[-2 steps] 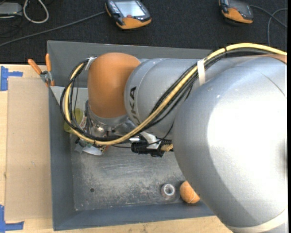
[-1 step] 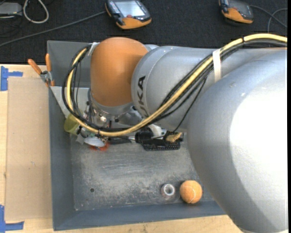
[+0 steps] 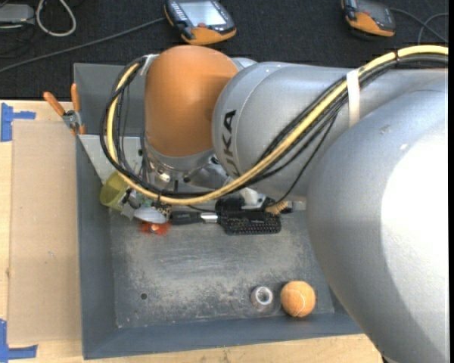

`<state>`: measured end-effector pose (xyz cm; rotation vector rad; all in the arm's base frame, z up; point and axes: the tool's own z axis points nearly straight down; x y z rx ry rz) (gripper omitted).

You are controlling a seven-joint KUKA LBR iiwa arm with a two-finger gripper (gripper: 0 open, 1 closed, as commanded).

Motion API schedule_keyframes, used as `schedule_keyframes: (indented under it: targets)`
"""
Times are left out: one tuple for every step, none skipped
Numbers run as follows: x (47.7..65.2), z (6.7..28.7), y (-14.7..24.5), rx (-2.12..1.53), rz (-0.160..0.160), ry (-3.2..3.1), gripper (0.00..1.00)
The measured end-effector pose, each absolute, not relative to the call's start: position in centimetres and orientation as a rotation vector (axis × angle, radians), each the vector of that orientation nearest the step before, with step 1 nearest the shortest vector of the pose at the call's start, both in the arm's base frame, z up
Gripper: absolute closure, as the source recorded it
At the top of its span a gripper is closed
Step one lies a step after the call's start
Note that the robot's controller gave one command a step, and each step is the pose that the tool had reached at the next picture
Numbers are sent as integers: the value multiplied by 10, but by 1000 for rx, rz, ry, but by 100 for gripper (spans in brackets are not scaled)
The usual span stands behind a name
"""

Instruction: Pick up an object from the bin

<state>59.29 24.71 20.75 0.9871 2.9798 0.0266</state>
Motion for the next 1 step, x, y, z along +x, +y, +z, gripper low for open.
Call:
schedule_keyframes:
  targets:
    - [593,207,247,987,26,2980,100]
